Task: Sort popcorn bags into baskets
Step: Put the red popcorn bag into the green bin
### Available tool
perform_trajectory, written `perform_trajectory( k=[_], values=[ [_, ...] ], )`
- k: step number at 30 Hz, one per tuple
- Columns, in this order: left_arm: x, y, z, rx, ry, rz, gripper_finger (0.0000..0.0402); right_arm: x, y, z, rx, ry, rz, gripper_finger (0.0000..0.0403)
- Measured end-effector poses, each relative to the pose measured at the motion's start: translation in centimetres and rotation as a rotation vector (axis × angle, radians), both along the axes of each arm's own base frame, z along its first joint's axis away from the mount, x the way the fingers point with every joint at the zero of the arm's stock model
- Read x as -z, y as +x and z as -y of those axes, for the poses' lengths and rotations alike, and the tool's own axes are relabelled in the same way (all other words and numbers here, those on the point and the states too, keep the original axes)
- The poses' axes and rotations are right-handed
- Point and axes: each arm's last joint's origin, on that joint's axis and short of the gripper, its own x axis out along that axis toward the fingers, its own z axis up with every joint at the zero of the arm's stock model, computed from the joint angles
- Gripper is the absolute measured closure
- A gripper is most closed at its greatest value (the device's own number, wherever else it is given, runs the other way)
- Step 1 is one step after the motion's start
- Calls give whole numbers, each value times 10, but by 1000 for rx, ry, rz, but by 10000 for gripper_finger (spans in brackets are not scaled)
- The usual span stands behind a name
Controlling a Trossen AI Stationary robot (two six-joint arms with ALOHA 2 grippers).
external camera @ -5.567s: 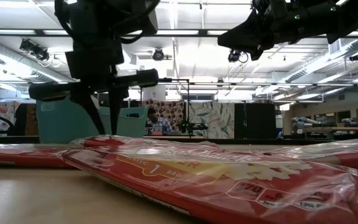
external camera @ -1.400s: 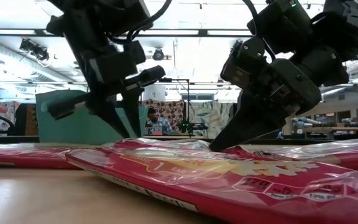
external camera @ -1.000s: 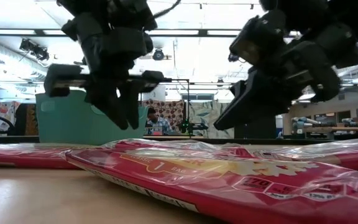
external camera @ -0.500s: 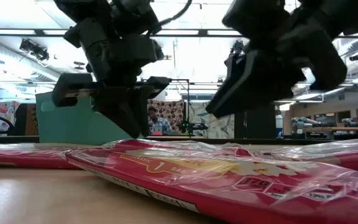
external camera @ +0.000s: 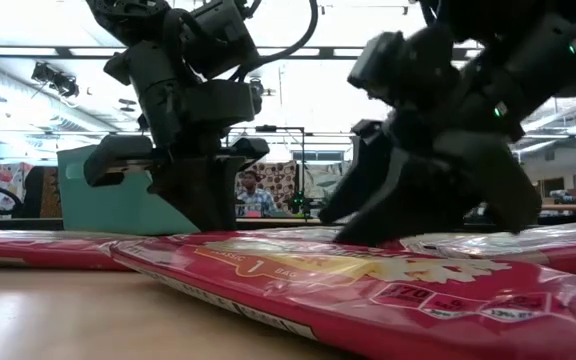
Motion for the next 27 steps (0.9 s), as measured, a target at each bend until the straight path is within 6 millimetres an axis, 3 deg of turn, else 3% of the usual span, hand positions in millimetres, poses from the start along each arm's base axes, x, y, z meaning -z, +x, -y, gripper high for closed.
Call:
perform_trajectory(
  k=[13,27],
  values=[
    [0,0,0,-1,-10,1,322,9,-1,8,104,-274,-8,198],
    [-4,1,1,39,-7,30,322,11,3,14,13,-238,-51,312]
  ],
)
